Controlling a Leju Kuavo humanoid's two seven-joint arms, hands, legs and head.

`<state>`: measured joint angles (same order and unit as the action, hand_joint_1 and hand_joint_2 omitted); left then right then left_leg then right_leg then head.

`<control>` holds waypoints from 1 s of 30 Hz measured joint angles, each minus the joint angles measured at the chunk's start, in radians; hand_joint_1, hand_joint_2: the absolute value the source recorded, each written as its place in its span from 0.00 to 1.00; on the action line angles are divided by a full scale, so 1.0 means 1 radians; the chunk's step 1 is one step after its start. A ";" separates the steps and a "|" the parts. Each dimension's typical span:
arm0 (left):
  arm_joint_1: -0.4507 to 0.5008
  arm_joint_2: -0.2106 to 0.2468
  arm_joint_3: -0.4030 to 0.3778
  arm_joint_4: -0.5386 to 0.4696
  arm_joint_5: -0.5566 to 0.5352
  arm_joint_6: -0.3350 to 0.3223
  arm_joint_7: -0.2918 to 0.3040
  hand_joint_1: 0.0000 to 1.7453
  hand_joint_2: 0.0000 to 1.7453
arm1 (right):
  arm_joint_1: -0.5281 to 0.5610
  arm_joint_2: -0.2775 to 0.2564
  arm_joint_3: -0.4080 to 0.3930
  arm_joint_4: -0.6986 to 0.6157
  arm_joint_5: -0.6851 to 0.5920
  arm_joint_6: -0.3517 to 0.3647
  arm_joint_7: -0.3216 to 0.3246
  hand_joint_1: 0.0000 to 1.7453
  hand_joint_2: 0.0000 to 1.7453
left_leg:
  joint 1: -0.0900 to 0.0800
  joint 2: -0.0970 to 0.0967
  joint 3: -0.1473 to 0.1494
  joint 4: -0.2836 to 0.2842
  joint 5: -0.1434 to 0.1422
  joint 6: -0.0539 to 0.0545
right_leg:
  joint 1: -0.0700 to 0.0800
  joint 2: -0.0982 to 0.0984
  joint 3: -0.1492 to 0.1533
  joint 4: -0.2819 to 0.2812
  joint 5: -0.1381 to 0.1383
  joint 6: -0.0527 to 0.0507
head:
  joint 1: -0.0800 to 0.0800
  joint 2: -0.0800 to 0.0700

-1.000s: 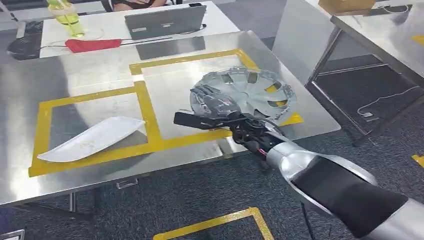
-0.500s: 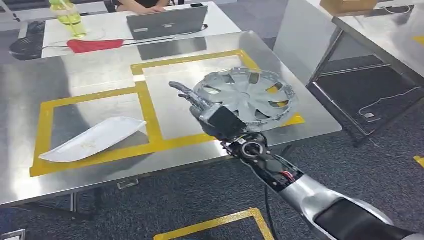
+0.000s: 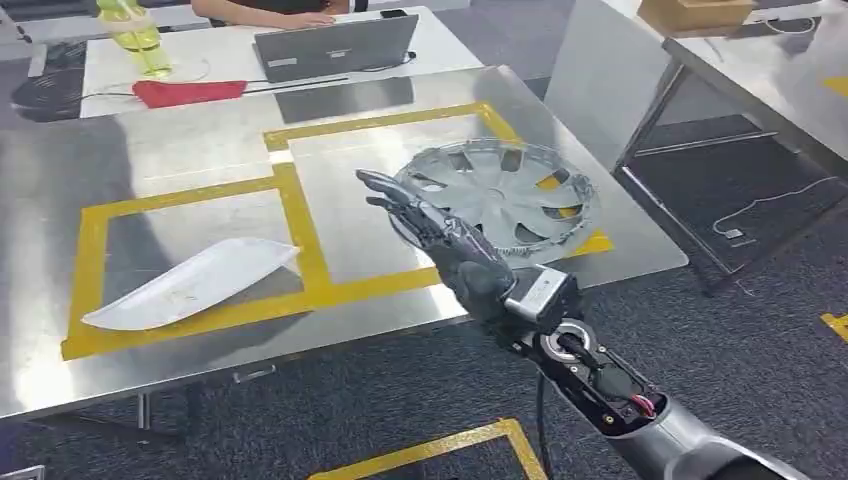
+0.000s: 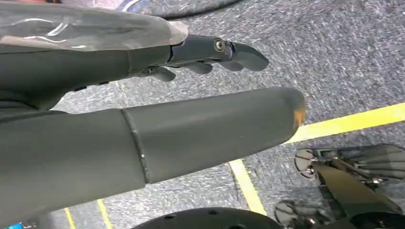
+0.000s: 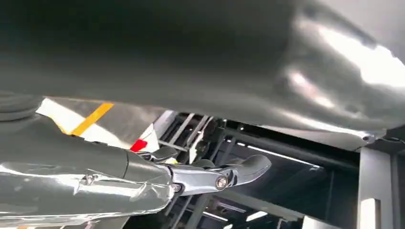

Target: Take the parts from the cabinet and place them on the table.

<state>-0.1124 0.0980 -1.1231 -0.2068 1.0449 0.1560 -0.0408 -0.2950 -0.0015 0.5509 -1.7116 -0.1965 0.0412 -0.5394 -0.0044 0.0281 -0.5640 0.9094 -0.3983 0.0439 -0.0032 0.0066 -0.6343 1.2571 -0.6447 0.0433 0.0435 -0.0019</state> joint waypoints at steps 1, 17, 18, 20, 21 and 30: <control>0.000 0.000 0.000 0.000 -0.001 0.000 0.001 0.00 0.00 | 0.005 -0.005 -0.002 -0.013 0.000 0.000 -0.001 0.00 0.00 | 0.001 0.004 0.005 0.002 -0.004 -0.003 | -0.003 -0.002 0.012 -0.041 0.041 0.000 | 0.005 0.000; -0.002 0.002 0.000 0.000 -0.016 -0.003 0.008 0.00 0.00 | 0.040 -0.021 -0.019 -0.125 0.017 0.013 0.003 0.00 0.00 | 0.008 -0.018 -0.135 0.349 -0.157 -0.060 | -0.004 0.037 0.129 -0.326 0.195 -0.048 | -0.029 0.000; -0.003 0.002 0.000 0.000 -0.016 -0.003 0.009 0.00 0.00 | 0.040 -0.021 -0.019 -0.130 0.017 0.016 0.004 0.00 0.00 | 0.008 -0.021 -0.102 0.272 -0.107 -0.057 | -0.004 0.049 0.131 -0.326 0.194 -0.048 | -0.031 0.000; -0.004 0.003 0.000 0.000 -0.016 -0.003 0.013 0.00 0.00 | 0.041 -0.021 -0.021 -0.141 0.017 0.019 0.003 0.00 0.00 | 0.009 -0.055 -0.014 0.073 -0.010 -0.046 | -0.004 0.069 0.136 -0.326 0.190 -0.045 | -0.032 0.000; -0.004 0.005 0.000 0.000 -0.016 -0.003 0.014 0.00 0.00 | 0.040 -0.021 -0.022 -0.143 0.017 0.019 0.003 0.00 0.00 | 0.010 -0.079 -0.004 0.040 -0.012 -0.041 | -0.006 0.072 0.134 -0.326 0.189 -0.044 | -0.032 0.000; -0.008 -0.001 0.000 0.000 -0.016 -0.003 0.019 0.00 0.00 | 0.047 -0.030 -0.029 -0.168 0.017 0.021 0.007 0.00 0.00 | 0.012 -0.017 0.022 0.014 -0.029 -0.013 | -0.007 0.004 -0.016 -0.026 0.035 0.005 | -0.007 0.000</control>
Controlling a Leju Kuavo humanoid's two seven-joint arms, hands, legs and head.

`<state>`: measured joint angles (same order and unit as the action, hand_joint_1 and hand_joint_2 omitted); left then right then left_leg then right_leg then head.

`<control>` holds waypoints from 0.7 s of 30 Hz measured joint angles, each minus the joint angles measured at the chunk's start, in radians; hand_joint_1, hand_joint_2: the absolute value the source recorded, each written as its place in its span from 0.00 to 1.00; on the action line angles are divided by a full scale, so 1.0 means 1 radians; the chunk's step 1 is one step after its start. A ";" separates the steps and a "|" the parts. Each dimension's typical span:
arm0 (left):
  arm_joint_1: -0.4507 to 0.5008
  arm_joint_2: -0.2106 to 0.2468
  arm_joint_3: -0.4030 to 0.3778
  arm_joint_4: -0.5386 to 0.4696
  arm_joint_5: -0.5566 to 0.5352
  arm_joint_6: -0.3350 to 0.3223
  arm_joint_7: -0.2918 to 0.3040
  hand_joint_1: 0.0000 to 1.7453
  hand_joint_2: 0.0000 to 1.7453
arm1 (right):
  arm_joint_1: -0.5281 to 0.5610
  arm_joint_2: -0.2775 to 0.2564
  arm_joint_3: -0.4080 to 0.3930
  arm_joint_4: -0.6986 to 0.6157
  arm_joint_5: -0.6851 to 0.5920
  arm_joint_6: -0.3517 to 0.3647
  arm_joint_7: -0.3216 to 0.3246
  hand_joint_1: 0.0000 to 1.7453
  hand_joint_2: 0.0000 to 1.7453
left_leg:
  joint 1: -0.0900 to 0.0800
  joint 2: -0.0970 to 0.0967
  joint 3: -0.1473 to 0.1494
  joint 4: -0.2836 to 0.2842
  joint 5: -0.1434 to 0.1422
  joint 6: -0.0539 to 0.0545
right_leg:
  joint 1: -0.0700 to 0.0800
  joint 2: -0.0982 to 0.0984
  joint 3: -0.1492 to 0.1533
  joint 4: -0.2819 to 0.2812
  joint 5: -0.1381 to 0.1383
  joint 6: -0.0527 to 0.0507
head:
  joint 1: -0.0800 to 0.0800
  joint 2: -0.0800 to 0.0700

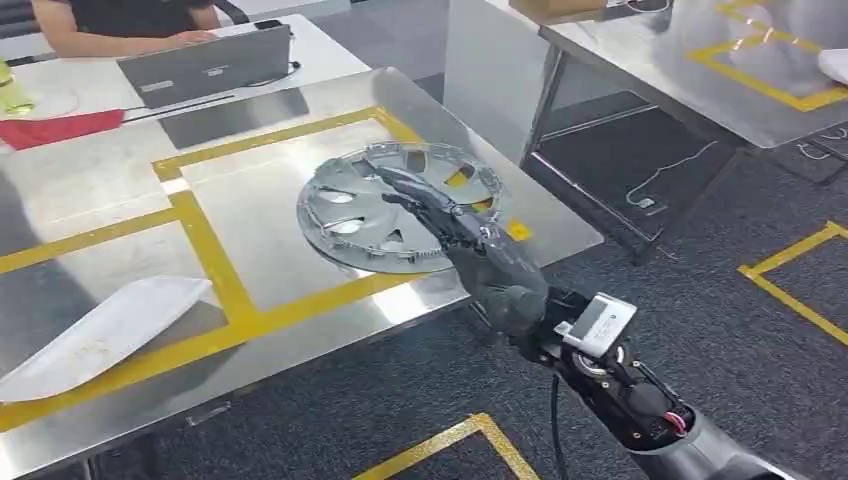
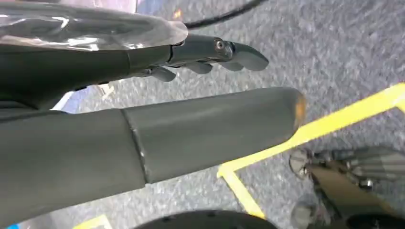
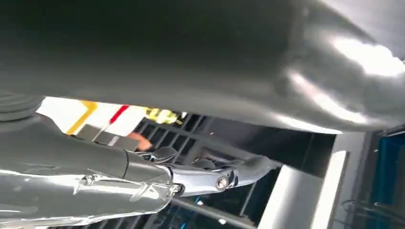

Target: Take the parts from the cabinet and place them on the table.

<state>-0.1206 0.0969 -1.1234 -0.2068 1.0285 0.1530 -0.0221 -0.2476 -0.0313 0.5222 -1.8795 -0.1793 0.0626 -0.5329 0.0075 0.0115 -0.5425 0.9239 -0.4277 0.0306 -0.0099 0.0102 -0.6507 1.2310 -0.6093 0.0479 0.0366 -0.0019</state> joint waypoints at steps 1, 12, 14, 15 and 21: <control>0.000 0.000 0.000 0.000 0.002 0.000 0.000 0.00 0.00 | 0.000 0.000 0.000 0.000 0.000 0.003 0.000 0.00 0.00 | 0.000 0.010 0.001 0.001 -0.002 0.000 | -0.001 -0.001 -0.032 0.058 -0.011 0.002 | 0.002 0.000; -0.003 -0.002 0.000 0.000 0.006 -0.002 0.000 0.00 0.00 | -0.010 -0.005 -0.001 -0.022 0.000 0.009 0.006 0.00 0.00 | -0.006 0.047 0.011 0.043 -0.053 -0.040 | 0.004 -0.025 0.113 -0.288 0.175 -0.045 | 0.005 0.000; -0.002 -0.003 0.000 0.000 0.006 -0.008 0.001 0.00 0.00 | -0.013 -0.005 -0.001 -0.025 0.000 0.009 0.006 0.00 0.00 | -0.002 0.005 -0.058 0.197 -0.138 -0.047 | 0.002 -0.011 0.110 -0.288 0.178 -0.052 | -0.013 0.000; 0.001 -0.004 0.000 0.000 0.006 -0.009 0.002 0.00 0.00 | -0.013 -0.005 0.000 -0.025 0.000 0.010 0.006 0.00 0.00 | -0.001 0.000 -0.094 0.274 -0.169 -0.049 | 0.003 -0.004 0.109 -0.287 0.178 -0.052 | -0.016 0.000; 0.003 -0.004 0.000 0.000 0.006 -0.015 0.012 0.00 0.00 | -0.013 -0.005 0.000 -0.041 0.012 0.009 0.009 0.00 0.00 | 0.001 -0.038 -0.007 0.057 -0.013 -0.035 | 0.003 0.059 0.114 -0.284 0.176 -0.048 | -0.024 0.000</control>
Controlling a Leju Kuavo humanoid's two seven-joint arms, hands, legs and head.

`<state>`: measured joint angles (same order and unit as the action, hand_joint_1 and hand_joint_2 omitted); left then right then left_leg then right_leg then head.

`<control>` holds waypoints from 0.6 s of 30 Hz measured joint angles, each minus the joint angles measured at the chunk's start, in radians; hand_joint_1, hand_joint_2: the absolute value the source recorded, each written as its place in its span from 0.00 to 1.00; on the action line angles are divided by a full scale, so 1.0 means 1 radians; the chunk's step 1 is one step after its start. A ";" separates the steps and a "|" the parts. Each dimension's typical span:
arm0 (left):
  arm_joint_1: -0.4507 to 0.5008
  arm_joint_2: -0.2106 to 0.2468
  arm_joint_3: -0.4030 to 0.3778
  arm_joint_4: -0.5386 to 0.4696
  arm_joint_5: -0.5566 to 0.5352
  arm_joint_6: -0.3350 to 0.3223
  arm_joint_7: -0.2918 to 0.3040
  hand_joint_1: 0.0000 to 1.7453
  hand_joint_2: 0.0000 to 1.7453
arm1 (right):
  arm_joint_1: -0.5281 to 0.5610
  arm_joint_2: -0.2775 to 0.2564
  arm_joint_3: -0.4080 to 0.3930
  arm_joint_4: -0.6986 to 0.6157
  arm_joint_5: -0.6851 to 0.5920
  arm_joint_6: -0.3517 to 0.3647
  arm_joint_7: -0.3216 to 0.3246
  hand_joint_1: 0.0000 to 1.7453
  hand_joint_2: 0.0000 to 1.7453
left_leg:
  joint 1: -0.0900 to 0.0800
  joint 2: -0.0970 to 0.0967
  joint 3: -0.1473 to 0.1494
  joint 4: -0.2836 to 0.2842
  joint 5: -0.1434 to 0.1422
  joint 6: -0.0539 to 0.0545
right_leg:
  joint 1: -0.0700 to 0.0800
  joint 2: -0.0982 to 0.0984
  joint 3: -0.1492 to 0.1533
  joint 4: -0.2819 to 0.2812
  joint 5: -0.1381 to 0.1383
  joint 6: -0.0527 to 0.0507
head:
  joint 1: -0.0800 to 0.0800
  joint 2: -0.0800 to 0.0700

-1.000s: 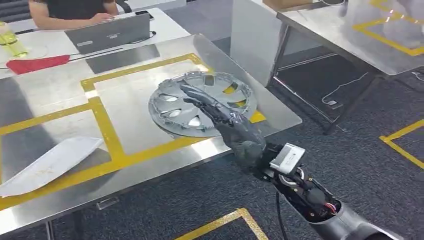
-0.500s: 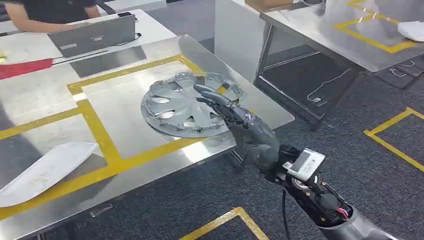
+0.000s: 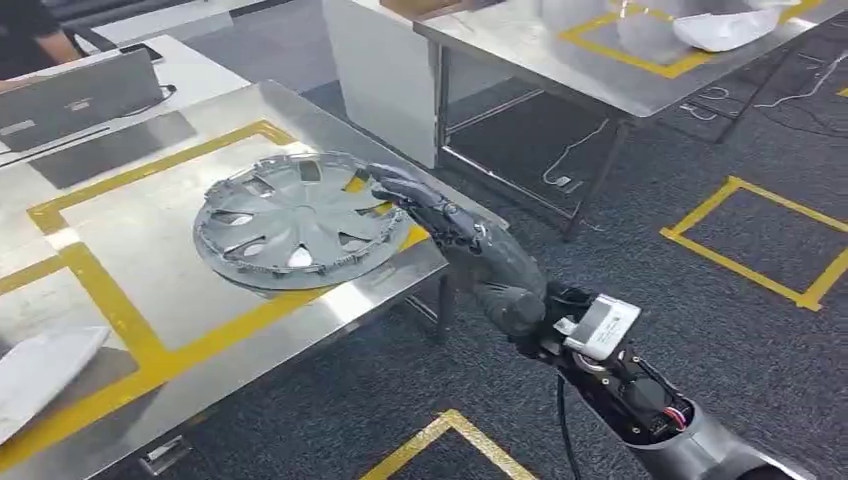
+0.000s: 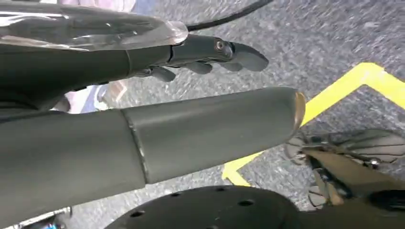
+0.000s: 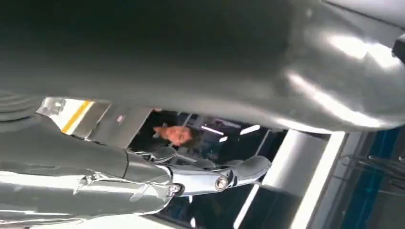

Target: Take the parts from the cabinet and place them on the table.

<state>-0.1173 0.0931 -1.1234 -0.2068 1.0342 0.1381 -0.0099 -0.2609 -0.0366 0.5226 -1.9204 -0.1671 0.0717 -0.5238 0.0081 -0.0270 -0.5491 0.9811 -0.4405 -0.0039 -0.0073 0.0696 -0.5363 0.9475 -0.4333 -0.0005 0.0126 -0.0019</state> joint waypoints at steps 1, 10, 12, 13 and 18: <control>0.000 0.001 0.000 0.000 0.000 0.000 0.002 0.00 0.00 | -0.002 0.000 0.000 -0.003 0.005 0.000 0.000 0.00 0.00 | 0.000 -0.029 0.012 -0.029 -0.009 0.004 | 0.008 0.008 -0.007 0.005 -0.002 0.006 | -0.001 0.000; -0.002 -0.005 0.000 0.000 0.000 -0.004 0.003 0.00 0.00 | -0.003 -0.001 0.000 -0.028 0.006 0.000 0.005 0.00 0.00 | -0.001 0.044 0.013 -0.040 -0.005 0.036 | -0.002 -0.056 -0.139 0.290 -0.149 0.048 | 0.027 0.000; -0.002 -0.005 0.000 0.000 0.000 -0.004 0.003 0.00 0.00 | -0.001 -0.002 0.000 -0.028 0.006 0.000 0.006 0.00 0.00 | -0.001 0.064 0.014 -0.039 -0.007 0.037 | -0.003 -0.062 -0.165 0.347 -0.152 0.051 | 0.033 0.000; -0.002 -0.005 0.000 0.000 0.000 -0.005 0.003 0.00 0.00 | -0.001 -0.003 0.000 -0.028 0.006 0.000 0.006 0.00 0.00 | -0.002 0.072 0.016 -0.038 -0.008 0.036 | -0.003 -0.064 -0.137 0.291 -0.114 0.049 | 0.035 0.000; -0.003 -0.007 0.000 0.000 0.000 -0.005 0.006 0.00 0.00 | -0.006 -0.003 0.001 -0.037 0.006 0.000 0.010 0.00 0.00 | -0.013 0.102 0.019 -0.026 -0.013 0.021 | 0.009 -0.118 -0.003 0.013 -0.008 0.027 | 0.043 0.000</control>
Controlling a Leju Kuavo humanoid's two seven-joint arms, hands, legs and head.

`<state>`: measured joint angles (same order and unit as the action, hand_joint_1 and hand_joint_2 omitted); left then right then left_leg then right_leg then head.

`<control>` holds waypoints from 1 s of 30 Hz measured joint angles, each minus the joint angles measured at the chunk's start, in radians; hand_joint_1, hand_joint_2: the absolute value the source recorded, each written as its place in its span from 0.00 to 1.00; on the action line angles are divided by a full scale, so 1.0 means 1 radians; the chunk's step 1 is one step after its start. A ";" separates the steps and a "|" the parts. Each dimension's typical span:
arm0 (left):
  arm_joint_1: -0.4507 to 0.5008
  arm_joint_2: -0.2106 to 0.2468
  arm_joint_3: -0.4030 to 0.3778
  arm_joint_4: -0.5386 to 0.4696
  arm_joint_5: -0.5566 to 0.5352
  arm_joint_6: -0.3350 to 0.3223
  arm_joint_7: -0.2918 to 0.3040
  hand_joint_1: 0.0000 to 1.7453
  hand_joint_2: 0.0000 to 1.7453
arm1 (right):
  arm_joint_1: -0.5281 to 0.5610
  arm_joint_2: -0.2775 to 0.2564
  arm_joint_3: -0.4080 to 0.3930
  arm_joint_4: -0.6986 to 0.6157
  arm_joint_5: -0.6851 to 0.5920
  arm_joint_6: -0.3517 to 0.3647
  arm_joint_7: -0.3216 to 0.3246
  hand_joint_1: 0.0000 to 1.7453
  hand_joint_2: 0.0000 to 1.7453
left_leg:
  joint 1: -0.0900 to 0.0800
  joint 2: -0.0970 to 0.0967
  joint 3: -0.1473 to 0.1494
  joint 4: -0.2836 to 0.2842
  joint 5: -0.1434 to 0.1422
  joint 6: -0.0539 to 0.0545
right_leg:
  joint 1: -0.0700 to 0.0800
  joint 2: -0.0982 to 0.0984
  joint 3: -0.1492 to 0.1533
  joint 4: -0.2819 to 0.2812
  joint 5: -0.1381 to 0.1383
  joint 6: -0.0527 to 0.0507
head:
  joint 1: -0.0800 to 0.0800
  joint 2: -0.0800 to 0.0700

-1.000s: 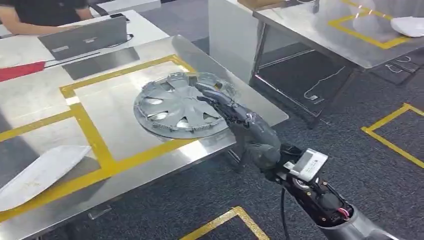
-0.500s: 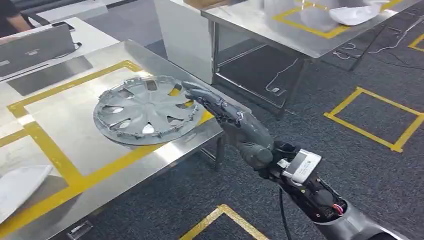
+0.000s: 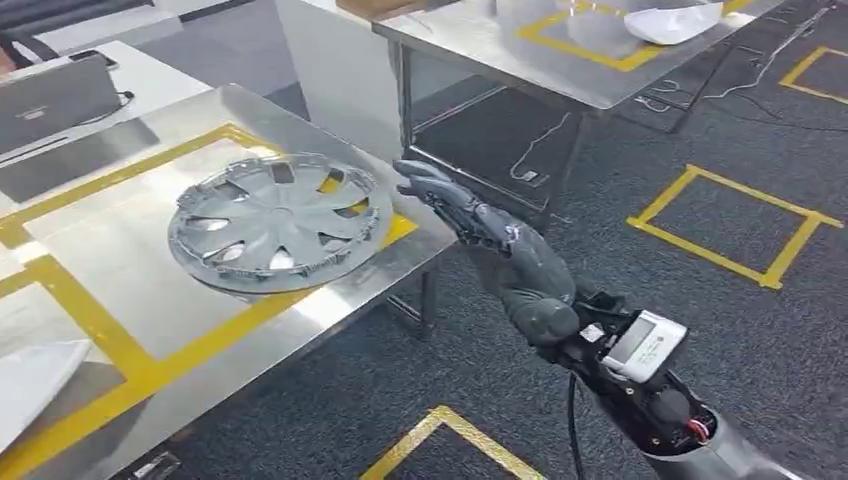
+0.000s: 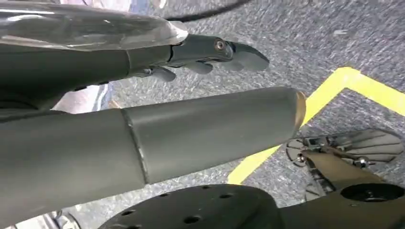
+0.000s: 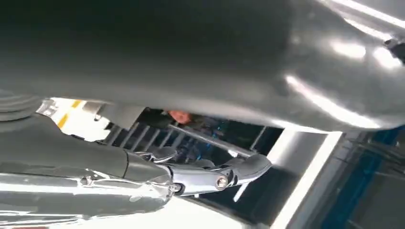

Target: Take the parts from the cabinet and place them on the table.

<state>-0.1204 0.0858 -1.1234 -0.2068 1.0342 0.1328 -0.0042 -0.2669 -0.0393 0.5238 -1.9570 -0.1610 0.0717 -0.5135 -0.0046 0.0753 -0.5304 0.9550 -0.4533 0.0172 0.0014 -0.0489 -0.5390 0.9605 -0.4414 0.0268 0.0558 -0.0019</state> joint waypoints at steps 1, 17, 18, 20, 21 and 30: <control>0.000 0.000 0.000 0.000 0.000 0.000 0.000 0.00 0.00 | 0.000 0.000 0.000 0.000 0.000 0.000 0.002 0.00 0.00 | 0.000 0.009 0.001 -0.002 0.001 -0.001 | 0.002 0.011 -0.003 0.001 0.001 -0.003 | -0.005 0.000; -0.006 0.004 0.000 0.000 -0.002 -0.001 0.000 0.00 0.00 | -0.004 0.000 0.004 -0.011 0.001 0.000 0.006 0.00 0.00 | -0.001 -0.111 0.065 -0.012 -0.047 0.004 | -0.008 0.138 -0.076 -0.015 0.099 0.006 | -0.033 0.000; -0.005 -0.004 0.000 0.000 -0.003 -0.002 0.000 0.00 0.00 | -0.004 -0.001 0.003 -0.013 0.001 0.000 0.006 0.00 0.00 | 0.008 -0.096 0.056 -0.020 -0.034 0.014 | -0.007 0.148 -0.082 -0.013 0.105 0.012 | -0.035 0.000; -0.006 -0.001 0.000 0.000 -0.004 -0.003 0.001 0.00 0.00 | -0.005 -0.001 0.002 -0.015 0.001 0.001 0.007 0.00 0.00 | 0.008 -0.079 0.040 -0.020 -0.020 0.026 | -0.006 0.086 -0.114 0.061 0.016 0.018 | -0.022 0.000; -0.004 0.000 0.000 0.000 -0.005 -0.003 0.001 0.00 0.00 | -0.005 -0.001 0.001 -0.016 0.001 0.001 0.007 0.00 0.00 | 0.007 -0.065 0.030 -0.020 -0.014 0.028 | -0.009 0.070 -0.140 0.145 -0.048 0.024 | -0.016 0.000; -0.002 -0.001 0.000 0.000 -0.008 0.000 0.000 0.00 0.00 | -0.002 -0.004 0.001 -0.021 0.001 0.000 0.007 0.00 0.00 | -0.006 0.018 -0.013 -0.014 0.022 0.010 | 0.008 -0.013 0.090 -0.030 -0.049 0.002 | -0.002 0.000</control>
<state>-0.1228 0.0851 -1.1234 -0.2064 1.0266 0.1331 -0.0046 -0.2688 -0.0431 0.5245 -1.9776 -0.1598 0.0717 -0.5070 -0.0110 0.0937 -0.5437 0.9415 -0.4312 0.0269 0.0092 -0.0617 -0.4490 0.9305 -0.4899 0.0288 0.0541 -0.0019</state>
